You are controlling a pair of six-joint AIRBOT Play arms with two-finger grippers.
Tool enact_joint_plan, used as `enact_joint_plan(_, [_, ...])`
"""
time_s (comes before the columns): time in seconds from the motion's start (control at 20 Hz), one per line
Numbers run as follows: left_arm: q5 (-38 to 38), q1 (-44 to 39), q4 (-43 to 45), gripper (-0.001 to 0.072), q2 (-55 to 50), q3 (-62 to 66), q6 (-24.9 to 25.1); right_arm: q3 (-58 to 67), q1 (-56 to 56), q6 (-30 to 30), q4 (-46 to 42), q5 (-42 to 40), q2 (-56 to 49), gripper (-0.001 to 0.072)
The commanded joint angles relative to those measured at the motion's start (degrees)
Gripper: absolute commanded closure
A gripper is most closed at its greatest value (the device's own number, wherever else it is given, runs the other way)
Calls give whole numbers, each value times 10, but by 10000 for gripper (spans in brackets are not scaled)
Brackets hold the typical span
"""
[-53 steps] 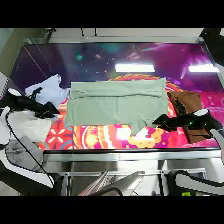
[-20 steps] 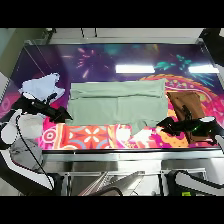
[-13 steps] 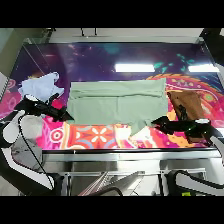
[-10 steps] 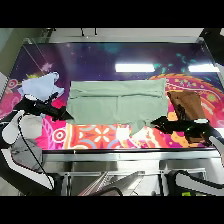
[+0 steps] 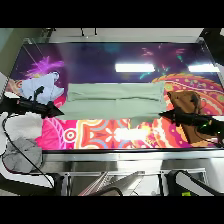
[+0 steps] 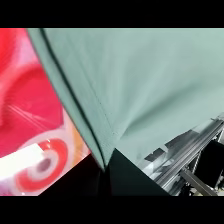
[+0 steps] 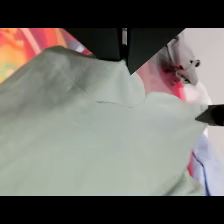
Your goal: Fold the shirts.
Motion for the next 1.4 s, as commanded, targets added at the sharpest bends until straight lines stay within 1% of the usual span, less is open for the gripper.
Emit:
enact_joint_plan(0.0, [-49,33,1,692,56,0,-6,40,-87,26,5,93,40,694])
enact_joint_plan(0.1, [-73,40,3,692,80,-6,-17,41,-120,28,-2,124,58,694])
enact_joint_plan(0.2, [-64,37,3,692,105,-37,-20,41,-118,22,0,127,65,694])
enact_joint_plan(0.3, [-52,24,3,691,112,-50,-20,41,-92,-17,41,82,58,694])
enact_joint_plan(0.4, [-35,10,-1,692,109,-50,-20,42,-50,-59,91,15,33,694])
enact_joint_plan(0.55, [50,-18,0,691,109,-49,-19,69,19,-116,104,-69,-45,693])
enact_joint_plan(0.65, [114,-36,0,691,109,-48,-19,99,46,-147,105,-87,-116,693])
enact_joint_plan(0.75, [174,-52,0,691,106,-40,-3,135,61,-192,105,-94,-189,693])
enact_joint_plan(0.85, [182,-71,1,691,81,-9,12,170,63,-216,105,-94,-250,693])
enact_joint_plan(1.05, [159,-97,20,691,-9,64,1,209,63,-253,105,-96,-320,685])
enact_joint_plan(1.1, [149,-99,21,690,-32,83,-5,210,63,-256,105,-99,-326,648])
enact_joint_plan(1.15, [140,-99,20,661,-52,101,-12,210,63,-257,104,-106,-329,545])
enact_joint_plan(1.2, [129,-99,19,296,-72,119,-21,211,63,-268,104,-111,-328,549])
enact_joint_plan(1.25, [122,-99,19,13,-87,136,-37,220,60,-271,102,-110,-327,548])
enact_joint_plan(1.3, [104,-99,18,6,-100,160,-52,234,56,-268,97,-106,-324,490])
enact_joint_plan(1.35, [84,-99,19,6,-108,185,-57,253,51,-265,90,-97,-317,281])
